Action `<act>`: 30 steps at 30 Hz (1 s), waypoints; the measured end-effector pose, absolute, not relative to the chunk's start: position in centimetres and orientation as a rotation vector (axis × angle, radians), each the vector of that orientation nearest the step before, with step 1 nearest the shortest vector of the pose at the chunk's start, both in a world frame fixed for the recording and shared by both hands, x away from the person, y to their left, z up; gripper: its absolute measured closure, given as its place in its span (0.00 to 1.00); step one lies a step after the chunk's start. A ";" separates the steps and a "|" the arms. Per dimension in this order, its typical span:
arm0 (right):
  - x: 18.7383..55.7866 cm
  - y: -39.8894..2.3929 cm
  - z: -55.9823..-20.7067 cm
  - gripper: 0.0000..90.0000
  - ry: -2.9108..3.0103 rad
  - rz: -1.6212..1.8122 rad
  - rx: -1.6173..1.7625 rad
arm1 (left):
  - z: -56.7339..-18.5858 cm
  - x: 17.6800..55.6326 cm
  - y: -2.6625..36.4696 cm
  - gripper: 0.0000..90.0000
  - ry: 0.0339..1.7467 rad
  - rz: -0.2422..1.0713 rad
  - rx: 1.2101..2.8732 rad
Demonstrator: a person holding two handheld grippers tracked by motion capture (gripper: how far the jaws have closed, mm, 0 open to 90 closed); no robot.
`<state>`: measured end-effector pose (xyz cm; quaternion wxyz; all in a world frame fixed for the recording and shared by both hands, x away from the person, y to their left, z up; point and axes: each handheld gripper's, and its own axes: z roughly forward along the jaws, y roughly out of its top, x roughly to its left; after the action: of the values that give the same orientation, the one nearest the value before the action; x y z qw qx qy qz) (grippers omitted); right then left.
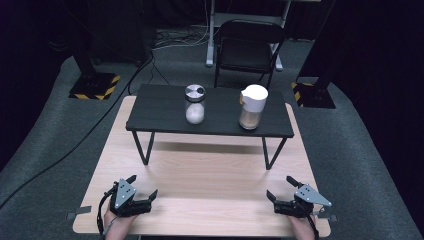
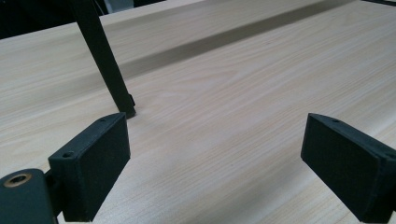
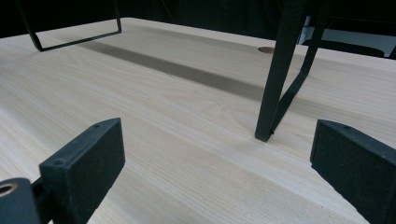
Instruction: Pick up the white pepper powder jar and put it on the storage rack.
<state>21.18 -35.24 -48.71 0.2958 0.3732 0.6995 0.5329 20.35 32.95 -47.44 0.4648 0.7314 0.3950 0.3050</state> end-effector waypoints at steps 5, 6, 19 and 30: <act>21.1 -35.3 -48.8 0.02 1.854 1.423 0.997 | -47.4 20.5 33.2 0.09 0.972 0.735 1.793; 21.1 -35.3 -48.7 0.03 1.858 1.420 0.996 | -47.4 20.5 33.2 0.09 0.972 0.733 1.793; 21.0 -35.5 -48.9 0.04 1.845 1.437 0.997 | -47.5 20.5 33.3 0.09 0.974 0.727 1.787; 21.1 -35.5 -48.9 0.05 1.855 1.440 0.995 | -47.5 20.5 33.2 0.09 0.970 0.729 1.791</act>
<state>21.11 -35.54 -48.86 0.2912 0.3733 0.6959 0.5400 20.45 33.23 -47.45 0.4700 0.7307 0.3958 0.2977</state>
